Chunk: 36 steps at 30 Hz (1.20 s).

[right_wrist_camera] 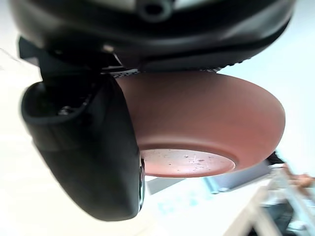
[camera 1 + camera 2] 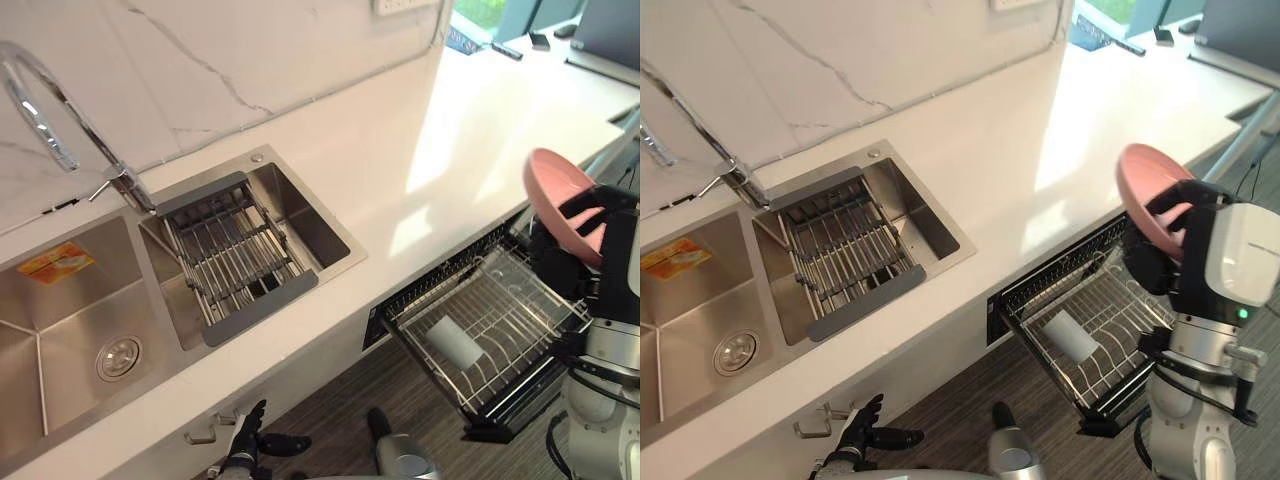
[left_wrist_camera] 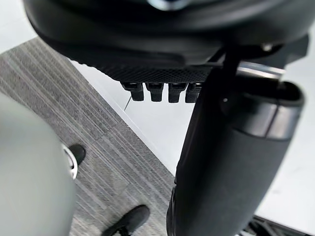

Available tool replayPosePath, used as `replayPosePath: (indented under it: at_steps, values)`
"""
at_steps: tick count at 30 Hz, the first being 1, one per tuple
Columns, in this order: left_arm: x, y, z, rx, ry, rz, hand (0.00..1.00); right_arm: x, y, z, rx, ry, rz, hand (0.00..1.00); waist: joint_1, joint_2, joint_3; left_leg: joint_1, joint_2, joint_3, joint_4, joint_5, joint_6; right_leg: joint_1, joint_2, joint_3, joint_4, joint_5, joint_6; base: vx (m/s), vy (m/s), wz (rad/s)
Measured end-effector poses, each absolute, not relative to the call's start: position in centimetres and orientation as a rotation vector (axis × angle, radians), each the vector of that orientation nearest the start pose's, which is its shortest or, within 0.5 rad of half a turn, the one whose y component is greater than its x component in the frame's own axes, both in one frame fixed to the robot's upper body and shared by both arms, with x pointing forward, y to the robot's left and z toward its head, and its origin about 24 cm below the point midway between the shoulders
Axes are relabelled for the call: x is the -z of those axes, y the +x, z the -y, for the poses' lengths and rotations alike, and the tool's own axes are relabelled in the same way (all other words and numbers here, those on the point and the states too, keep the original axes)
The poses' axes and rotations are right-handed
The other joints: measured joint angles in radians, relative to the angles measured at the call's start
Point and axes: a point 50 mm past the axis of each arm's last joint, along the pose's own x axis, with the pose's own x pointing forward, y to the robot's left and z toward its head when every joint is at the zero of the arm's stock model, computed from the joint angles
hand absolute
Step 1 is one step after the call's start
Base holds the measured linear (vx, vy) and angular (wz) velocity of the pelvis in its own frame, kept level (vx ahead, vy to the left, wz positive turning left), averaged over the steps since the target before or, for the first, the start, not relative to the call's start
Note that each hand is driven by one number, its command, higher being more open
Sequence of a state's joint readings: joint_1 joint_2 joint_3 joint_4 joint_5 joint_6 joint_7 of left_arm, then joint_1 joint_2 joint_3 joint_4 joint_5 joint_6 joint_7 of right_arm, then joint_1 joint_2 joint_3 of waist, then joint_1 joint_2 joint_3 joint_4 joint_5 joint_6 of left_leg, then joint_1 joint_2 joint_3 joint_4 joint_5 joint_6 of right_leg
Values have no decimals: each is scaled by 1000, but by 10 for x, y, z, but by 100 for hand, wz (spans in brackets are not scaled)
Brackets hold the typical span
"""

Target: Walk over to the sink, pick up the cup, carry it to the dishwasher, place the cup inside the dishwasher, then close the dishwasher door

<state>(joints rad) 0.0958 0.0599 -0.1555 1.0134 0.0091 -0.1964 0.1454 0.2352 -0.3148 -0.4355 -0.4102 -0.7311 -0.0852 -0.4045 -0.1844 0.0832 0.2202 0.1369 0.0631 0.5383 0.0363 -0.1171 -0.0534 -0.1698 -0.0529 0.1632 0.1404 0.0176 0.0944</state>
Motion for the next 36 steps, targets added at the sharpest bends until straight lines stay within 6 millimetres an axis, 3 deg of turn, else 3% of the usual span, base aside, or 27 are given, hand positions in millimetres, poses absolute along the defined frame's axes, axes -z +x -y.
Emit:
replayPosePath:
  at_steps: [5, 9, 16, 22, 26, 36]
  values:
    - [147, 125, -153, -19, 164, -850, 100, -136, 177, 304, 839, -1146, 294, 0, -22, 29, 80, -75, -3, 37, 100, -50, 17, -87, -9, 47, 62, -16, 0, -52, 7, -23]
    - [142, 138, -148, -11, 156, -805, 100, -134, 183, 314, 896, -1128, 265, 0, -29, 32, 141, -123, 7, 52, 161, -74, 23, -132, -8, 62, 87, -15, -1, -24, 9, -12]
    - [131, 165, -131, 13, 121, -718, 100, -149, 213, 325, 955, -1057, 318, 0, -24, 43, 231, -207, 26, 91, 243, -104, 29, -214, -4, 88, 108, 9, 22, 21, 32, -17]
    - [129, 168, -127, -11, 97, -701, 100, -141, 249, 323, 865, -1023, 279, 0, -16, 59, 241, -233, 21, 101, 245, -106, 33, -256, -9, 91, 134, 18, 25, 35, 27, -8]
    - [125, 176, -127, -27, 86, -680, 100, -138, 272, 319, 795, -1011, 254, 0, 18, 68, 256, -261, 16, 91, 257, -108, 38, -276, -21, 84, 138, 20, 29, -52, 16, 10]
    - [121, 185, -126, -43, 75, -647, 100, -140, 301, 308, 668, -1034, 237, 0, 49, 81, 264, -337, 11, 53, 293, -115, 55, -307, -44, 59, 116, 45, 37, -62, -8, 12]
